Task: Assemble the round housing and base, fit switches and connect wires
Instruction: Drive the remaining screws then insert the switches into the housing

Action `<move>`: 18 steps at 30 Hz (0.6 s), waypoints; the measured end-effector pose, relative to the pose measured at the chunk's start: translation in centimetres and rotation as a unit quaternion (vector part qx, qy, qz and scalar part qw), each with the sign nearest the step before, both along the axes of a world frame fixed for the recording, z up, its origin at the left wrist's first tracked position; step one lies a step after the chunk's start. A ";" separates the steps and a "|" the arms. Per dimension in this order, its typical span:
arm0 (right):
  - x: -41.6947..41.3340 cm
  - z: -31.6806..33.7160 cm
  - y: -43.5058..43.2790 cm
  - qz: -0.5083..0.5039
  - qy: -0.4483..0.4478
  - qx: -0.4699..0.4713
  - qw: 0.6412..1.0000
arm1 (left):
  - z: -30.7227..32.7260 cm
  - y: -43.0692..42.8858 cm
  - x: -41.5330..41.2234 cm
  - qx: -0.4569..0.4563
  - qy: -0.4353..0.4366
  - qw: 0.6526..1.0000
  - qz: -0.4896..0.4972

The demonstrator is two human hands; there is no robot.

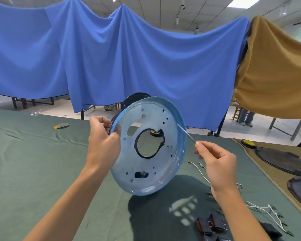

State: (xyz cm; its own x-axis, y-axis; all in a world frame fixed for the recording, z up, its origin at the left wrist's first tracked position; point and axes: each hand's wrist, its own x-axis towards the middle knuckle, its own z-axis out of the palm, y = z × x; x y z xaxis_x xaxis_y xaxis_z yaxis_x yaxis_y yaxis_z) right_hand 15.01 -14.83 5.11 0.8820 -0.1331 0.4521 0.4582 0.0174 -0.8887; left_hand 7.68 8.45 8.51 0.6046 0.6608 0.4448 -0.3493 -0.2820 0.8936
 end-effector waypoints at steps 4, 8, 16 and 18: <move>0.3 0.6 -1.1 -0.015 0.044 0.064 0.997 | -0.1 -0.5 -0.5 0.195 -0.086 0.973 0.090; 0.9 0.2 -1.6 -0.019 0.119 0.068 0.990 | -0.9 -1.0 -0.8 0.350 -0.129 0.920 0.120; 1.4 -1.9 -1.1 -0.037 0.197 -0.030 0.979 | -5.8 -1.3 0.9 0.531 -0.125 0.812 0.206; 1.5 -2.0 -1.2 -0.047 0.208 -0.035 0.976 | -7.1 -1.4 1.2 0.547 -0.134 0.804 0.192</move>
State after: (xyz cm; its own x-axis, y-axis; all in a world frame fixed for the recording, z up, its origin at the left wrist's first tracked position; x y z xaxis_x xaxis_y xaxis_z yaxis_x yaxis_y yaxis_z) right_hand 16.48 -16.05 3.15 0.9768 -0.2030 0.0689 0.0547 -0.0746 -0.9957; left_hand 8.83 7.04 1.45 0.2356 -0.0990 0.9668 -0.1867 -0.9809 -0.0549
